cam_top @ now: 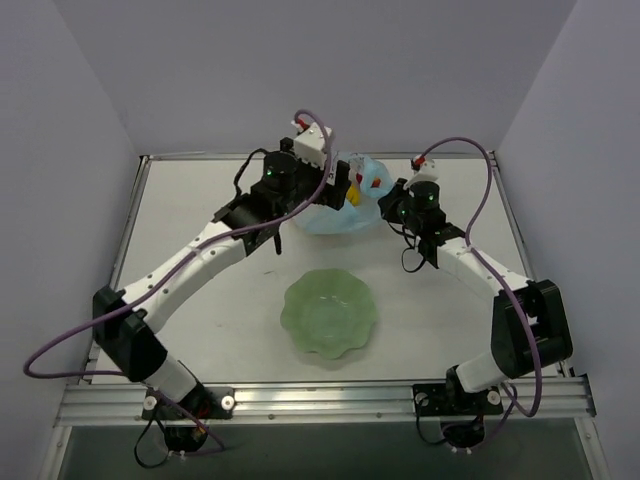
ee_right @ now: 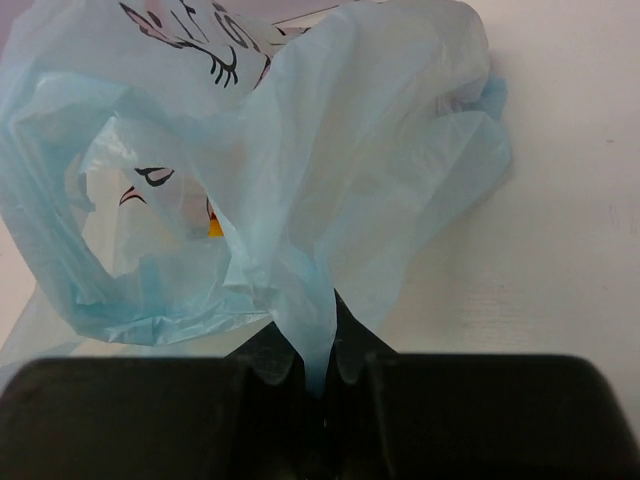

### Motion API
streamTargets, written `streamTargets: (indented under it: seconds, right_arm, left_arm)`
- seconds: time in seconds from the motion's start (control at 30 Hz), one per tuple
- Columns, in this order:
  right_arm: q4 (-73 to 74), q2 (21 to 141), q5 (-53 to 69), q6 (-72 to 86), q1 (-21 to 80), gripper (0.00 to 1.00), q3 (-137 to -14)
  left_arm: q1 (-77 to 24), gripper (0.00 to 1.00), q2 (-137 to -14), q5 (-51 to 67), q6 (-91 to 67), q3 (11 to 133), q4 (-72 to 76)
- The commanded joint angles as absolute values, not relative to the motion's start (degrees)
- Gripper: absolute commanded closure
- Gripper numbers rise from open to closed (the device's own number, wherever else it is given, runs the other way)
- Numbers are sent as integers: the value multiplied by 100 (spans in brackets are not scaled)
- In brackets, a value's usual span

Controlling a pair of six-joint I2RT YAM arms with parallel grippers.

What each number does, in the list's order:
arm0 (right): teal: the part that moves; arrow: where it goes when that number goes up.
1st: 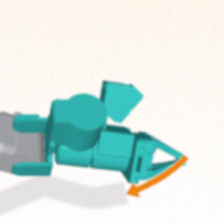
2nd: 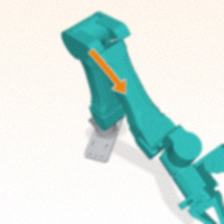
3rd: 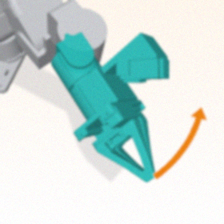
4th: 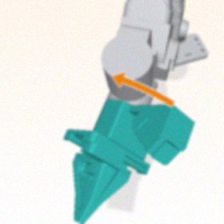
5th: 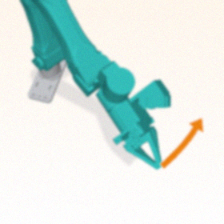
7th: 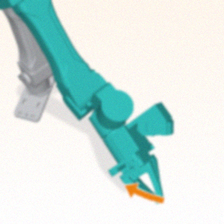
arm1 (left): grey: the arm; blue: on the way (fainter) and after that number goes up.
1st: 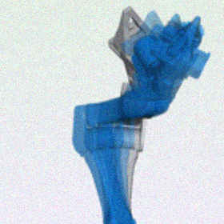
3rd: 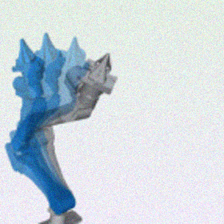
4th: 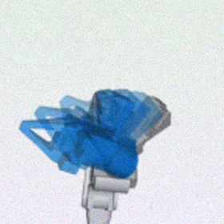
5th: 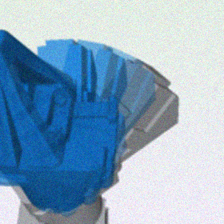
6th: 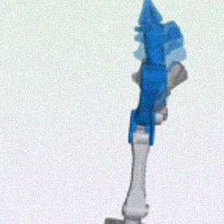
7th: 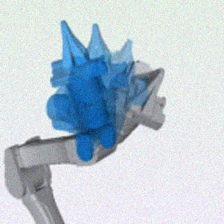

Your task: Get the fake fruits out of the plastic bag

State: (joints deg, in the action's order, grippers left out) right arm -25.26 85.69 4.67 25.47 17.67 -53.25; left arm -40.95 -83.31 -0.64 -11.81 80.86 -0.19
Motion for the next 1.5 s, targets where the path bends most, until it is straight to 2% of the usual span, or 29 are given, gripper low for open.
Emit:
streamTargets:
  seconds: [0.0, 0.2, 0.5, 0.53, 0.57, 0.6, 0.67, 0.7, 0.77, 0.8, 0.97, 1.1, 1.33, 1.47]
  right_arm:
    - [-2769, 8209, 308, 2470, 1784, 100, -5203]
    - [-2821, 7911, 185, 2426, 1767, 100, -4790]
    - [-3006, 7875, 184, 2522, 1767, 100, -4474]
    - [-3006, 7858, 185, 2540, 1758, 100, -4448]
    - [-3023, 7823, 185, 2549, 1767, 100, -4421]
    - [-3032, 7753, 185, 2566, 1758, 100, -4369]
    - [-3058, 7691, 211, 2628, 1767, 100, -4211]
    - [-3102, 7621, 246, 2654, 1775, 100, -4140]
    - [-3172, 7576, 342, 2812, 1775, 100, -3886]
    - [-3251, 7515, 543, 2882, 1775, 100, -3702]
    - [-3481, 7339, 616, 3094, 1819, 100, -3192]
    - [-3506, 7452, 466, 3181, 1854, 100, -3015]
    - [-3577, 7927, 54, 3077, 1960, 100, -3225]
    - [-3630, 8436, -526, 2945, 1951, 100, -3620]
  left_arm:
    - [-4131, 4, -9289, 264, -299, 9086, -1896]
    - [-4175, 6, -10195, -1, -307, 9974, -2740]
    - [-4307, 3, -10265, 651, -589, 9290, -2470]
    - [-4307, 14, -10266, 520, -658, 9229, -2444]
    - [-4307, 38, -10222, 353, -703, 9150, -2391]
    - [-4307, 53, -10161, 169, -747, 9045, -2173]
    - [-4254, 72, -9959, 53, -904, 8677, -1908]
    - [-4237, 87, -9888, -34, -957, 8562, -1733]
    - [-4219, 97, -9625, -639, -1132, 8089, -1591]
    - [-4193, 98, -9259, -1103, -1404, 7816, -1278]
    - [-3806, 98, -7790, -1555, -2600, 5778, 567]
    - [-3525, 98, -6883, -1661, -3181, 4574, 1177]
    - [-3410, 98, -5785, -1643, -3936, 3667, 1617]
    - [-3279, 98, -5914, -1538, -4271, 3358, 1898]
